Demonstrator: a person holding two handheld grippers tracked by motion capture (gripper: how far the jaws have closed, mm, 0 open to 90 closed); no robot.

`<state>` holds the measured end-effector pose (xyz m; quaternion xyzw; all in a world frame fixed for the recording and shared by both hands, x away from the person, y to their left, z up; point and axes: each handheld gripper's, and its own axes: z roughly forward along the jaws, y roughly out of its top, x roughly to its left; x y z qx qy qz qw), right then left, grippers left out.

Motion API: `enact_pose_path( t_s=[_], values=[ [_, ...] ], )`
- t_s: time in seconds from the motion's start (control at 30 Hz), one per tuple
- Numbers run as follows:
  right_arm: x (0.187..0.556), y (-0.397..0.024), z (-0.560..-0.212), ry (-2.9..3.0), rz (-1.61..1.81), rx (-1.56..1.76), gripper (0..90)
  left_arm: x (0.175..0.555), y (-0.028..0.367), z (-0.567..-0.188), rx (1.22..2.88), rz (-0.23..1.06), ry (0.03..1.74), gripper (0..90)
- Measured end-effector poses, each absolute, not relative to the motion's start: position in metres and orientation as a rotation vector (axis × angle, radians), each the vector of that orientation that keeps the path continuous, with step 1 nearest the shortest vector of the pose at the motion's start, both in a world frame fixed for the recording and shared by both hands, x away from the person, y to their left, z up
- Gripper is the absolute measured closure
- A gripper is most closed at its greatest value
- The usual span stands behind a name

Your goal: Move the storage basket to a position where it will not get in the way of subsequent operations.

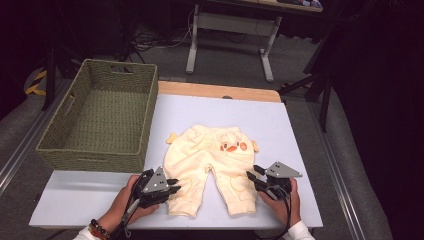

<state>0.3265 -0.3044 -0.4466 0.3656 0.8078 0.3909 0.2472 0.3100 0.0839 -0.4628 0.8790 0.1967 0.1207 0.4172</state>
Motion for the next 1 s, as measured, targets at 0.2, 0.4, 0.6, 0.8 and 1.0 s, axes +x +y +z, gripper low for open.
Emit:
enact_pose_path(
  t_s=[0.2, 0.4, 0.6, 0.8, 1.0],
  values=[
    [0.324, -0.304, -0.443, 2.176, 1.090, 0.967, 58.2, 0.308, 0.086, -0.456, 2.185, 0.337, 0.487, 73.9],
    [0.321, -0.308, -0.438, 2.138, 1.104, 0.958, 57.0, 0.308, 0.105, -0.443, 2.104, 0.383, 0.530, 74.1],
    [0.329, -0.313, -0.448, 2.180, 1.050, 1.056, 54.6, 0.315, 0.100, -0.455, 2.146, 0.348, 0.601, 54.5],
    [0.337, -0.314, -0.459, 2.242, 0.987, 1.131, 54.9, 0.318, 0.086, -0.471, 2.214, 0.286, 0.613, 45.7],
    [0.339, -0.314, -0.459, 2.292, 1.022, 1.150, 70.6, 0.321, 0.084, -0.469, 2.232, 0.218, 0.602, 75.9]
  ],
)
